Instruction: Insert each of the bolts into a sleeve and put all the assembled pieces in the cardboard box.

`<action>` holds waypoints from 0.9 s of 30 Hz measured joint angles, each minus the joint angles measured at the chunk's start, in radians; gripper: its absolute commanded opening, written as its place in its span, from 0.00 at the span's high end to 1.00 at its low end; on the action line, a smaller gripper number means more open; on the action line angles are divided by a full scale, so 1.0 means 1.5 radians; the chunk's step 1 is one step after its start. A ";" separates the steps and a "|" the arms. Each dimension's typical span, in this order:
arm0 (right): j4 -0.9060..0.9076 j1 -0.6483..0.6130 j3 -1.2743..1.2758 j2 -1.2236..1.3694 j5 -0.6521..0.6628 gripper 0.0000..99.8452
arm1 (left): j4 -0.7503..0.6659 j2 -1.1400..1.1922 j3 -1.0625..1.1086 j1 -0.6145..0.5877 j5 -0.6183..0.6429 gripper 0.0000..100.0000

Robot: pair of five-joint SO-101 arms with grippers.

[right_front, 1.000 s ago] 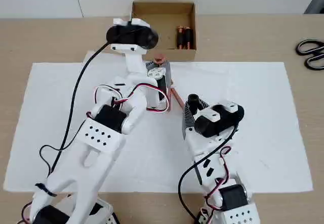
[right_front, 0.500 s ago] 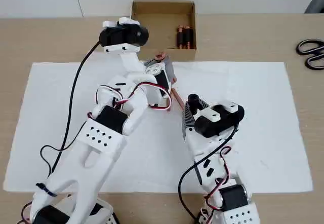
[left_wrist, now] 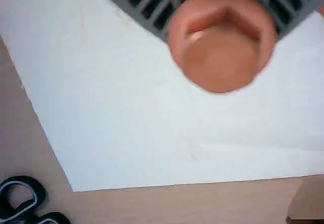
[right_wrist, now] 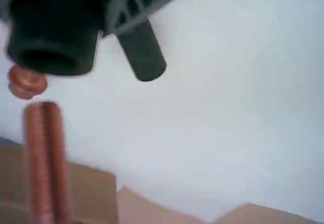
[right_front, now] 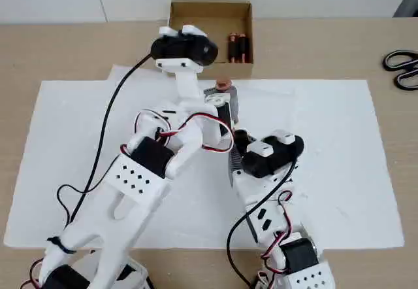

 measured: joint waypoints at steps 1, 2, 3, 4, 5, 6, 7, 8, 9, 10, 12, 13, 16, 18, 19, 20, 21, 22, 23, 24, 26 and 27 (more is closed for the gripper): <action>0.000 -0.008 0.000 0.000 0.000 1.00 | 0.016 0.000 -0.011 0.000 0.000 0.99; 0.000 -0.013 0.000 0.000 0.000 1.00 | 0.025 0.000 -0.018 -0.001 0.000 0.99; 0.000 -0.013 0.000 0.000 0.000 1.00 | 0.030 0.000 -0.021 -0.002 0.000 0.99; 0.000 -0.014 0.000 0.000 0.000 1.00 | 0.030 0.000 -0.023 -0.002 0.000 0.99; 0.000 -0.015 0.000 0.000 0.000 1.00 | 0.031 0.000 -0.023 -0.002 -0.004 0.99; 0.000 -0.017 0.000 0.000 0.000 1.00 | 0.031 0.000 -0.023 -0.002 -0.010 0.99; 0.000 -0.018 0.000 0.000 0.000 1.00 | 0.034 0.000 -0.023 -0.002 -0.014 0.99; 0.000 -0.018 0.000 0.000 0.000 1.00 | 0.038 0.000 -0.023 -0.002 -0.016 0.99; 0.000 -0.018 0.000 0.000 0.000 1.00 | 0.042 0.000 -0.023 -0.002 -0.016 0.99; 0.000 -0.018 0.000 0.000 0.000 1.00 | 0.046 0.000 -0.023 -0.002 -0.017 0.99; 0.000 -0.018 0.000 0.000 0.000 1.00 | 0.055 0.000 -0.023 -0.002 -0.018 0.99; 0.000 -0.018 0.000 0.000 0.000 1.00 | 0.059 0.000 -0.023 -0.002 -0.018 0.99; 0.000 -0.018 0.000 0.000 0.000 1.00 | 0.066 0.000 -0.023 -0.002 -0.017 0.99; 0.000 -0.018 0.000 0.000 0.000 1.00 | 0.068 0.000 -0.023 -0.001 -0.007 0.99; 0.000 -0.018 0.000 0.000 0.000 1.00 | 0.068 0.000 -0.023 -0.001 -0.003 0.99; 0.000 -0.018 0.000 0.000 0.000 1.00 | 0.068 0.000 -0.027 0.000 -0.003 0.99; 0.000 -0.018 0.000 0.000 0.000 1.00 | 0.069 0.000 -0.034 0.000 -0.001 0.99; 0.000 -0.018 0.000 0.000 0.000 1.00 | 0.069 0.000 -0.042 0.000 -0.001 0.99; 0.000 -0.018 0.000 0.000 0.000 1.00 | 0.069 0.000 -0.050 0.000 -0.001 0.99; 0.000 -0.018 0.000 0.000 0.000 1.00 | 0.069 0.000 -0.059 0.000 -0.001 0.99; 0.000 -0.018 0.000 0.000 0.000 1.00 | 0.069 0.000 -0.070 0.000 -0.001 0.99; 0.000 -0.018 0.000 0.000 0.000 1.00 | 0.070 0.000 -0.074 0.000 -0.001 0.99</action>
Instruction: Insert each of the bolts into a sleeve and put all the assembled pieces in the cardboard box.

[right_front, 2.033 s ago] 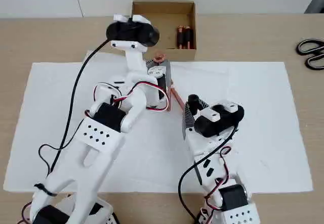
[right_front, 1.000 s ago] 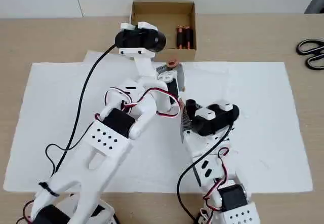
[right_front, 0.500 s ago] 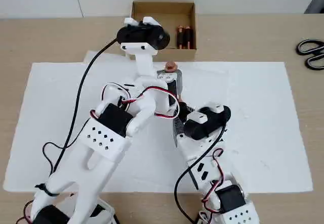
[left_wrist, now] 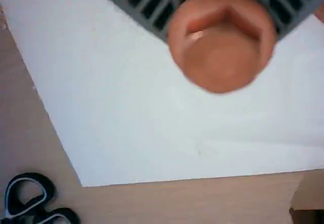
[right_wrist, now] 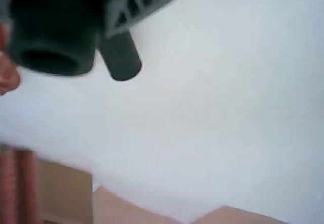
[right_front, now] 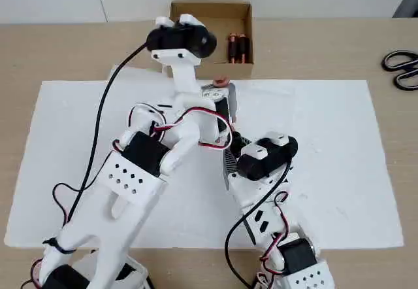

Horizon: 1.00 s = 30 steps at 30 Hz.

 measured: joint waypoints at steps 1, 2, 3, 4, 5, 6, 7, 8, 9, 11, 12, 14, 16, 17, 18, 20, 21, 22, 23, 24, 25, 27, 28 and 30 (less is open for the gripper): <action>0.000 0.000 0.000 0.000 0.000 1.00 | 0.002 0.000 -0.002 0.000 0.000 0.99; 0.000 0.000 0.000 0.000 0.000 1.00 | 0.004 0.000 -0.002 0.000 0.000 0.99; 0.000 0.000 0.000 0.000 0.000 1.00 | 0.009 0.000 -0.002 0.000 0.000 0.99; 0.000 0.000 0.000 0.000 0.000 1.00 | 0.015 0.000 -0.002 0.000 0.000 0.99; 0.000 0.000 0.000 0.000 0.000 1.00 | 0.018 0.000 -0.002 0.000 0.000 0.99; 0.000 0.000 0.000 0.000 0.000 1.00 | 0.018 0.000 -0.002 0.000 0.000 1.00; 0.000 0.000 0.000 0.000 0.000 1.00 | 0.018 0.000 -0.002 0.000 0.000 1.00; 0.000 0.000 0.000 0.000 0.000 1.00 | 0.018 0.000 -0.002 0.000 0.000 1.00; 0.000 0.000 0.000 0.000 0.000 1.00 | 0.019 0.000 -0.002 0.000 0.000 1.00; 0.000 0.000 0.000 0.000 0.000 1.00 | 0.021 0.000 -0.002 0.000 0.000 1.00; 0.000 0.000 0.000 0.000 0.000 1.00 | 0.026 0.000 -0.002 0.000 0.000 1.00; 0.000 0.000 0.000 0.000 0.000 1.00 | 0.039 0.000 -0.011 0.000 0.000 1.00; 0.000 0.000 0.000 0.000 0.000 1.00 | 0.054 0.000 -0.024 0.000 0.002 1.00; 0.000 0.000 0.000 0.000 0.000 1.00 | 0.058 0.000 -0.028 0.000 0.002 1.00; 0.000 0.000 0.000 0.000 0.000 1.00 | 0.060 0.000 -0.029 0.000 0.002 1.00; 0.000 0.000 0.000 0.000 0.000 1.00 | 0.061 0.000 -0.029 0.000 0.003 1.00; 0.000 0.000 0.000 0.000 0.000 1.00 | 0.063 0.000 -0.029 0.000 0.003 1.00; 0.000 0.000 0.000 0.000 0.000 1.00 | 0.064 0.000 -0.029 0.000 0.003 1.00; 0.000 0.000 0.000 0.000 0.000 1.00 | 0.066 0.000 -0.029 0.000 0.003 1.00; 0.000 0.000 0.000 0.000 0.000 1.00 | 0.070 0.000 -0.029 0.000 0.003 1.00; 0.000 0.000 0.000 0.000 0.000 1.00 | 0.072 0.000 -0.029 0.000 0.003 1.00; 0.000 0.000 0.000 0.000 0.000 1.00 | 0.076 0.000 -0.029 0.000 0.003 1.00; 0.000 0.000 0.000 0.000 0.000 1.00 | 0.076 0.000 -0.029 0.000 0.003 1.00; 0.000 0.000 0.000 0.000 0.000 1.00 | 0.079 0.000 -0.029 0.007 0.003 1.00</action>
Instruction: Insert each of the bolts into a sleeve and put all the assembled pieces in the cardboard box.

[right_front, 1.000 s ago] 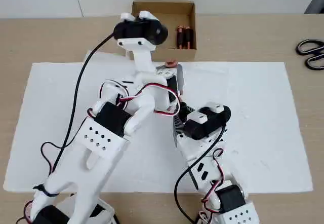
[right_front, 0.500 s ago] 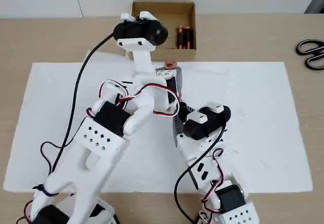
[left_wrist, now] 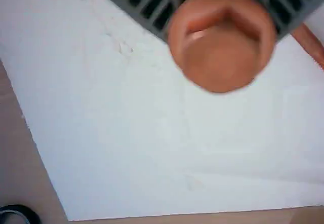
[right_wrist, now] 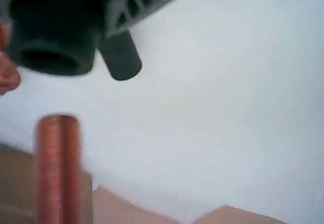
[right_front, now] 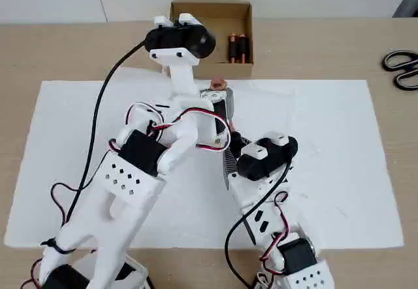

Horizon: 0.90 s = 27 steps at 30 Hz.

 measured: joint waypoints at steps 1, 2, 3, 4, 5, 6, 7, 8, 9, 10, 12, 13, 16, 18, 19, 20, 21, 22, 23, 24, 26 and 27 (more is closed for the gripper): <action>0.000 0.000 0.000 0.000 0.000 1.00 | 0.006 0.000 0.000 0.007 0.000 1.00; 0.000 0.000 0.000 0.000 0.000 1.00 | 0.013 0.000 0.000 0.014 0.000 1.00; 0.000 0.000 0.000 0.000 0.000 1.00 | 0.017 0.000 0.000 0.019 0.000 1.00; 0.000 0.000 0.000 0.000 0.000 1.00 | 0.018 0.000 0.000 0.024 0.000 1.00; 0.000 0.000 0.000 0.000 0.000 1.00 | 0.018 0.000 0.000 0.027 0.000 1.00; 0.000 0.000 0.000 0.000 0.000 1.00 | 0.019 0.000 0.000 0.027 0.000 1.00; 0.000 0.000 0.000 0.000 0.000 1.00 | 0.021 0.000 -0.001 0.027 0.000 1.00; 0.000 0.000 0.000 0.000 0.000 1.00 | 0.021 0.000 -0.001 0.028 0.000 1.00; 0.000 0.000 0.000 0.000 0.000 1.00 | 0.021 0.000 -0.001 0.029 0.000 1.00; 0.000 0.000 0.000 0.000 0.000 1.00 | 0.021 0.000 -0.001 0.030 0.000 1.00; 0.000 0.000 0.000 0.000 0.000 1.00 | 0.021 0.000 -0.001 0.030 0.000 1.00; 0.000 0.000 0.000 0.000 0.000 1.00 | 0.021 0.000 -0.001 0.030 0.000 1.00; 0.000 0.000 0.000 0.000 0.000 1.00 | 0.021 0.000 -0.001 0.030 0.000 1.00; 0.000 0.000 0.000 0.000 0.000 1.00 | 0.021 0.000 -0.001 0.030 0.000 1.00; 0.000 0.000 0.000 0.000 0.000 1.00 | 0.021 0.000 -0.001 0.030 0.000 1.00; 0.000 0.000 0.000 0.000 0.000 1.00 | 0.021 0.000 -0.001 0.030 0.000 1.00; 0.000 0.000 0.000 0.000 0.000 1.00 | 0.021 0.000 -0.001 0.030 0.000 1.00; 0.000 0.000 0.000 0.000 0.000 1.00 | 0.021 0.000 -0.001 0.030 0.000 1.00; 0.000 0.000 0.000 0.000 0.000 1.00 | 0.021 0.000 -0.001 0.027 0.000 1.00; 0.000 0.000 0.000 0.000 0.000 1.00 | 0.021 0.000 -0.001 0.023 0.000 1.00; 0.002 0.000 0.000 0.000 0.000 1.00 | 0.021 0.000 -0.001 0.016 0.000 1.00; 0.008 0.000 0.000 0.000 0.000 1.00 | 0.021 0.000 -0.001 0.015 0.000 1.00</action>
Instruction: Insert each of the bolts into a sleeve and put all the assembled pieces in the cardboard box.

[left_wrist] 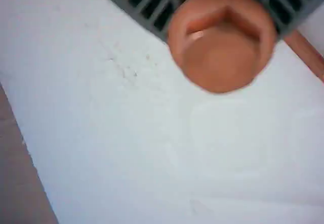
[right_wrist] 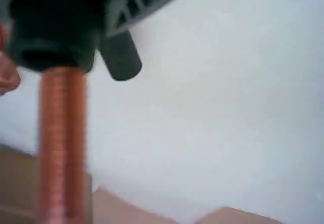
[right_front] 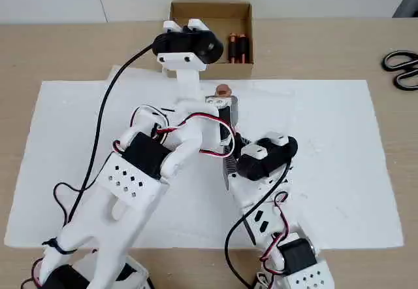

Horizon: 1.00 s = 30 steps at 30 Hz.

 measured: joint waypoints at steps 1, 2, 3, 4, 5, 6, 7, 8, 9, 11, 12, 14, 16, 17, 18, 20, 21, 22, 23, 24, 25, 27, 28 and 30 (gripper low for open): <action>0.007 0.000 0.000 0.000 0.000 1.00 | 0.000 0.000 0.000 0.000 0.000 1.00; 0.008 0.000 0.000 0.000 0.000 1.00 | 0.000 0.000 0.000 0.000 0.000 1.00; 0.008 0.000 0.000 0.000 0.000 1.00 | 0.000 0.000 0.000 0.000 0.000 1.00; 0.008 0.000 0.000 0.000 0.000 1.00 | 0.000 0.000 0.000 0.000 0.001 1.00; 0.008 0.000 0.000 0.000 0.000 1.00 | 0.000 0.000 0.000 0.000 0.001 1.00; 0.008 -0.002 0.000 0.000 0.000 1.00 | 0.000 0.000 0.000 0.000 0.001 1.00; 0.008 -0.009 0.000 0.000 0.000 1.00 | 0.000 0.000 0.000 0.000 0.001 1.00; 0.008 -0.015 0.000 0.000 0.000 1.00 | 0.000 0.000 0.000 0.000 0.001 1.00; 0.008 -0.017 0.000 0.000 0.000 1.00 | 0.000 0.000 0.000 0.000 0.001 1.00; 0.008 -0.018 0.000 0.000 0.000 1.00 | 0.000 0.000 0.000 0.000 0.001 1.00; 0.008 -0.018 0.000 0.000 0.000 1.00 | 0.000 0.000 0.000 0.000 0.001 1.00; 0.008 -0.018 0.000 0.000 0.000 1.00 | 0.000 0.000 0.000 0.000 0.001 1.00; 0.008 -0.018 0.000 0.000 0.000 1.00 | 0.000 0.000 0.000 0.000 0.001 1.00; 0.008 -0.018 0.000 0.000 0.000 1.00 | 0.000 0.000 0.000 0.000 0.001 1.00; 0.008 -0.018 0.000 0.000 0.000 1.00 | 0.000 0.000 0.000 0.000 0.001 1.00; -0.001 -0.018 0.000 0.000 0.000 1.00 | 0.000 0.000 0.000 0.000 0.001 1.00; -0.007 -0.018 0.000 0.000 0.000 1.00 | 0.000 0.000 0.000 0.000 0.001 1.00; -0.014 -0.018 0.000 0.000 0.000 1.00 | 0.000 0.000 0.000 0.000 0.001 1.00; -0.021 -0.018 0.000 0.000 0.000 1.00 | 0.000 0.000 0.000 0.000 0.001 1.00; -0.026 -0.018 0.000 0.000 0.000 1.00 | 0.000 0.000 0.000 0.000 0.001 1.00; -0.029 -0.018 0.000 0.000 0.000 1.00 | 0.000 0.000 0.000 0.000 0.001 1.00; -0.032 -0.018 0.000 0.000 0.003 1.00 | 0.000 0.000 0.000 0.000 0.001 1.00; -0.032 -0.017 0.000 0.000 0.009 1.00 | 0.000 0.000 0.000 0.000 0.001 1.00; -0.034 -0.015 0.000 0.000 0.020 1.00 | 0.000 0.000 0.000 -0.001 0.000 1.00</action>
